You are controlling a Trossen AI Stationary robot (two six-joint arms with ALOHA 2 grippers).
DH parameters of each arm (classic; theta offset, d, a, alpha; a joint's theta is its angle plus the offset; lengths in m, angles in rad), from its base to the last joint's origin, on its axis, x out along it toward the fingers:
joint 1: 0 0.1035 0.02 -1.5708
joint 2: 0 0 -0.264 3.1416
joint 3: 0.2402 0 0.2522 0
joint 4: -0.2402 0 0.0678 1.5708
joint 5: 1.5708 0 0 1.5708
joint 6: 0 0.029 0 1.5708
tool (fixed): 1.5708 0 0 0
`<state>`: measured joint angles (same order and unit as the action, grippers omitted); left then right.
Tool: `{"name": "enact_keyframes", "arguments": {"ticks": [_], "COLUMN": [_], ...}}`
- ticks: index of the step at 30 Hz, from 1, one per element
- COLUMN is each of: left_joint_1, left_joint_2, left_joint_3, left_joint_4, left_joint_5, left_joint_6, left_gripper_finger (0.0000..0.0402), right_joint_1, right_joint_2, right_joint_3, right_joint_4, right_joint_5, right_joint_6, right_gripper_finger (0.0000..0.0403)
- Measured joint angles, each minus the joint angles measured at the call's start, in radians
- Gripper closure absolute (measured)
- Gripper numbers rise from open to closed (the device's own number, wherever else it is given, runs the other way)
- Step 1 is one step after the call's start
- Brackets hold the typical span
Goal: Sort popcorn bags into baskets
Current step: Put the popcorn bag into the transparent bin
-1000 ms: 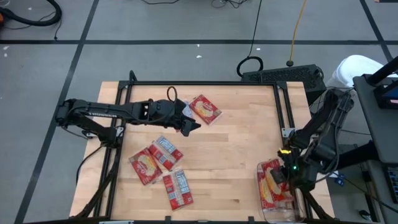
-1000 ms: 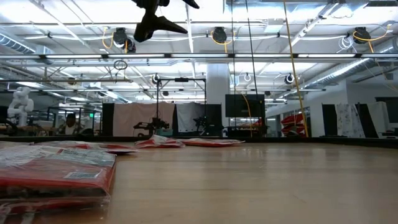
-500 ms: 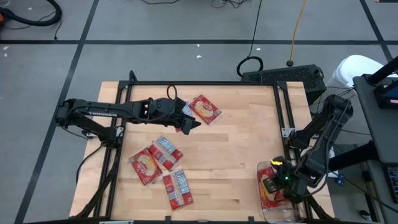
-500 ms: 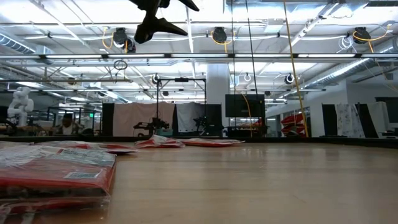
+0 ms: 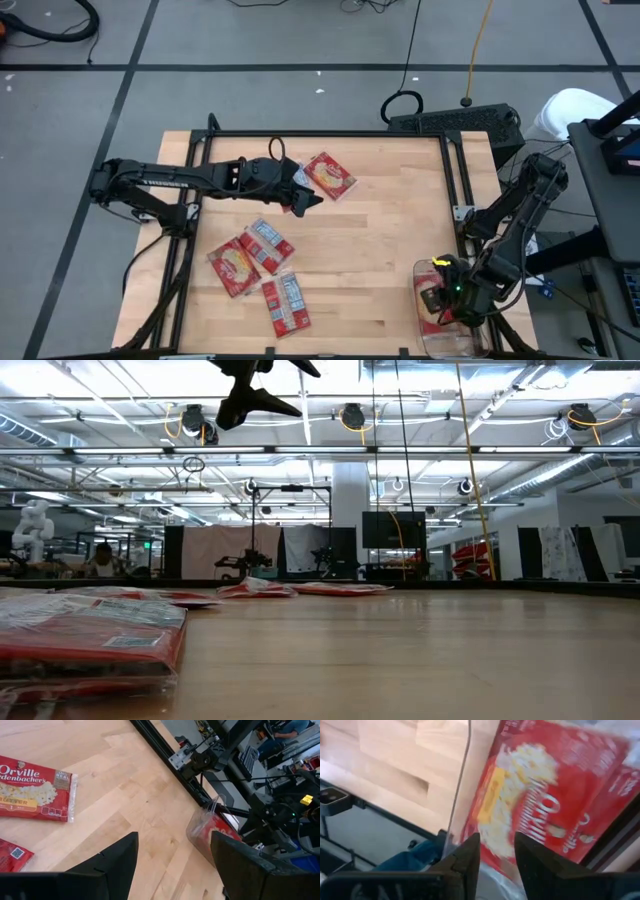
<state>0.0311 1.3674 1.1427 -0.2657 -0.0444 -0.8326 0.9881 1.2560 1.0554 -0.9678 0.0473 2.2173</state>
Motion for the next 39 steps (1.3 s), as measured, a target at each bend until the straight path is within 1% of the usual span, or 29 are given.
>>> {"name": "enact_keyframes", "arguments": {"ticks": [3, 6, 8, 11, 14, 16, 19, 21, 25, 29, 31, 34, 39], "left_joint_1": [0.0, 0.0, 0.0, 0.0, 0.0, 0.0, 0.007, 0.017, 0.043, 0.065, 0.077, 0.094, 0.114], "left_joint_2": [0.0, 0.0, 0.0, 0.0, 0.0, 0.0, 0.0, 0.0, 0.001, 0.001, 0.001, 0.001, 0.001], "left_joint_3": [0.0, 0.0, 0.0, 0.0, 0.0, 0.0, 0.0, -0.007, -0.036, -0.053, -0.057, -0.058, -0.058], "left_joint_4": [0.0, 0.0, 0.0, 0.0, -0.001, -0.005, -0.042, -0.055, -0.076, -0.085, -0.087, -0.085, -0.093], "left_joint_5": [0.0, 0.001, 0.011, 0.018, 0.018, 0.018, 0.013, 0.005, 0.001, 0.0, -0.004, -0.02, -0.052], "left_joint_6": [0.002, 0.002, 0.004, 0.012, 0.013, 0.02, 0.029, 0.029, 0.0, -0.033, -0.044, -0.063, -0.093], "left_gripper_finger": [0.0151, 0.0151, 0.0151, 0.0151, 0.0151, 0.0151, 0.0151, 0.0151, 0.0151, 0.0151, 0.0151, 0.0151, 0.0151], "right_joint_1": [0.0, 0.0, 0.0, 0.0, -0.001, -0.018, -0.074, -0.127, -0.258, -0.428, -0.534, -0.722, -1.054], "right_joint_2": [-0.006, -0.026, -0.052, -0.105, -0.168, -0.208, -0.259, -0.285, -0.325, -0.362, -0.381, -0.398, -0.379], "right_joint_3": [0.0, 0.0, 0.0, 0.0, 0.0, 0.0, 0.0, 0.0, 0.0, 0.0, 0.0, 0.0, 0.0], "right_joint_4": [-0.001, -0.001, 0.007, 0.022, 0.045, 0.045, 0.043, 0.037, 0.031, 0.034, 0.043, 0.065, 0.143], "right_joint_5": [-0.003, -0.027, -0.015, 0.073, 0.234, 0.312, 0.372, 0.405, 0.426, 0.418, 0.373, 0.245, -0.033], "right_joint_6": [0.0, 0.0, 0.0, 0.001, 0.003, 0.015, -0.026, -0.091, -0.223, -0.39, -0.498, -0.677, -0.982], "right_gripper_finger": [0.0281, 0.028, 0.028, 0.028, 0.0284, 0.0287, 0.0288, 0.0288, 0.0289, 0.0289, 0.0289, 0.0289, 0.0289]}}
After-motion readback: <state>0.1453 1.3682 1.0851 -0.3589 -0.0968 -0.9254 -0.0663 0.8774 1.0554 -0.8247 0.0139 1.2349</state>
